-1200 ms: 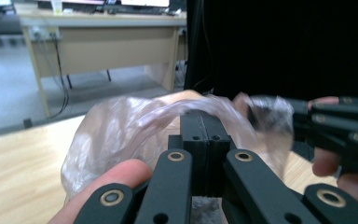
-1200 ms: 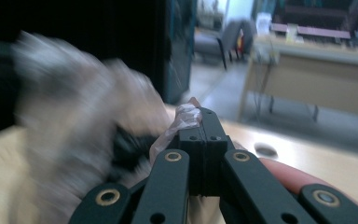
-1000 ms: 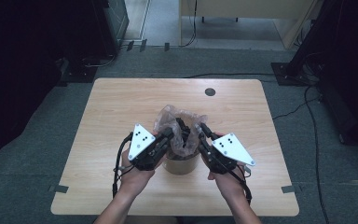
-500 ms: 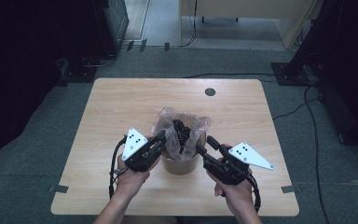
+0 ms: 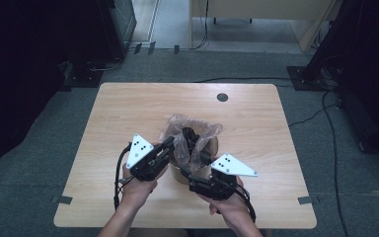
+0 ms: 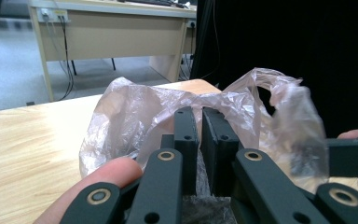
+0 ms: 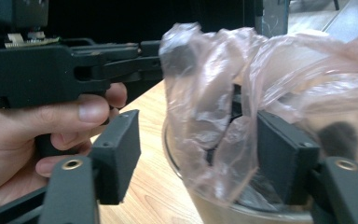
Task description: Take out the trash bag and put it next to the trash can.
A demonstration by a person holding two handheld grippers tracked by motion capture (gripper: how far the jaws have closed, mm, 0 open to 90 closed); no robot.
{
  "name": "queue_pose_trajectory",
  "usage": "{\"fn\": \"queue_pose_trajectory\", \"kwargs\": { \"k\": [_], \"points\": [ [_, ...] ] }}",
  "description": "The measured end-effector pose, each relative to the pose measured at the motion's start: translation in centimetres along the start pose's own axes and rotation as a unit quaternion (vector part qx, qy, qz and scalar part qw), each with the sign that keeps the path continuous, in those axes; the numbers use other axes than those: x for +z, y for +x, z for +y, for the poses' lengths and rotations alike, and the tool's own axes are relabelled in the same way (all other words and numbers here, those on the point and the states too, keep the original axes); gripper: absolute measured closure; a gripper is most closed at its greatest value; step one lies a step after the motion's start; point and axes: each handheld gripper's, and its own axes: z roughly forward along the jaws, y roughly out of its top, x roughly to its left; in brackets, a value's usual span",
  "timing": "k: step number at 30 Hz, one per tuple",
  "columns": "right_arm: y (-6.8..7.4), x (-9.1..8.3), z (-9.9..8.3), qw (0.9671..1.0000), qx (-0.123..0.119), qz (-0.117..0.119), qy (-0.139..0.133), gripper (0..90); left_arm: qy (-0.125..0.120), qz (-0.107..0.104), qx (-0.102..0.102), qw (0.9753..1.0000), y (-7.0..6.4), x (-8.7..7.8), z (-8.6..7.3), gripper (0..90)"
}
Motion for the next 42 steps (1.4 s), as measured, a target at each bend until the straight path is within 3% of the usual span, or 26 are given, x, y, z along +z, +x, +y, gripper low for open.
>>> {"fn": "queue_pose_trajectory", "kwargs": {
  "k": [3, 6, 8, 10, 12, 14, 16, 22, 25, 27, 32, 34, 38, 42],
  "points": [
    [0.6, 0.9, -0.1, 0.9999, -0.009, -0.007, 0.008, 31.0, -0.001, -0.001, -0.001, 1.0, 0.0, 0.0, 0.0, 84.2],
    [1.0, 1.7, -0.1, 0.9991, -0.018, -0.036, 0.017, 31.0, -0.004, -0.003, 0.0, 1.0, -0.1, -0.1, 0.1, 84.0],
    [1.0, 2.3, -0.2, 0.9979, -0.011, -0.059, 0.023, 34.3, -0.004, -0.003, 0.0, 1.0, -0.1, -0.2, 0.1, 83.7],
    [0.9, 2.7, -0.2, 0.9974, -0.008, -0.069, 0.018, 50.0, -0.003, -0.004, 0.004, 1.0, -0.1, -0.3, 0.1, 82.3],
    [0.9, 2.9, -0.3, 0.9969, -0.005, -0.078, 0.013, 70.7, -0.005, -0.001, 0.004, 1.0, -0.1, -0.4, 0.1, 75.0],
    [0.8, 3.1, -0.4, 0.9959, -0.003, -0.089, 0.011, 83.2, -0.011, 0.011, 0.0, 0.9999, 0.1, -0.5, 0.0, 58.7],
    [0.5, 3.1, -0.3, 0.9945, -0.001, -0.104, 0.004, 89.3, -0.02, 0.02, -0.009, 0.9996, 0.5, -0.9, 0.0, 42.3],
    [0.4, 2.6, 0.4, 0.9931, -0.012, -0.115, -0.015, 90.0, -0.024, 0.036, -0.014, 0.999, 1.5, -2.0, -0.1, 22.5],
    [0.5, 2.4, 0.9, 0.9926, -0.025, -0.116, -0.026, 90.0, -0.016, 0.044, -0.012, 0.9988, 2.3, -2.7, -0.3, 19.1],
    [0.6, 2.1, 1.5, 0.9915, -0.034, -0.119, -0.042, 90.0, -0.015, 0.062, -0.018, 0.9978, 3.4, -3.4, -0.7, 17.7],
    [0.5, 1.9, 2.1, 0.9899, -0.041, -0.125, -0.053, 90.0, -0.003, 0.085, -0.025, 0.996, 5.1, -4.1, -1.7, 16.2],
    [0.5, 1.8, 2.4, 0.9895, -0.043, -0.125, -0.057, 90.0, 0.01, 0.095, -0.022, 0.9952, 5.9, -4.2, -2.4, 11.8],
    [0.6, 1.5, 2.9, 0.9884, -0.052, -0.126, -0.066, 90.0, 0.046, 0.134, -0.023, 0.9897, 7.8, -4.2, -4.4, 11.2],
    [0.7, 1.3, 3.4, 0.9877, -0.059, -0.124, -0.074, 90.0, 0.095, 0.172, -0.025, 0.9803, 10.0, -3.8, -7.1, 10.6]
  ]
}}
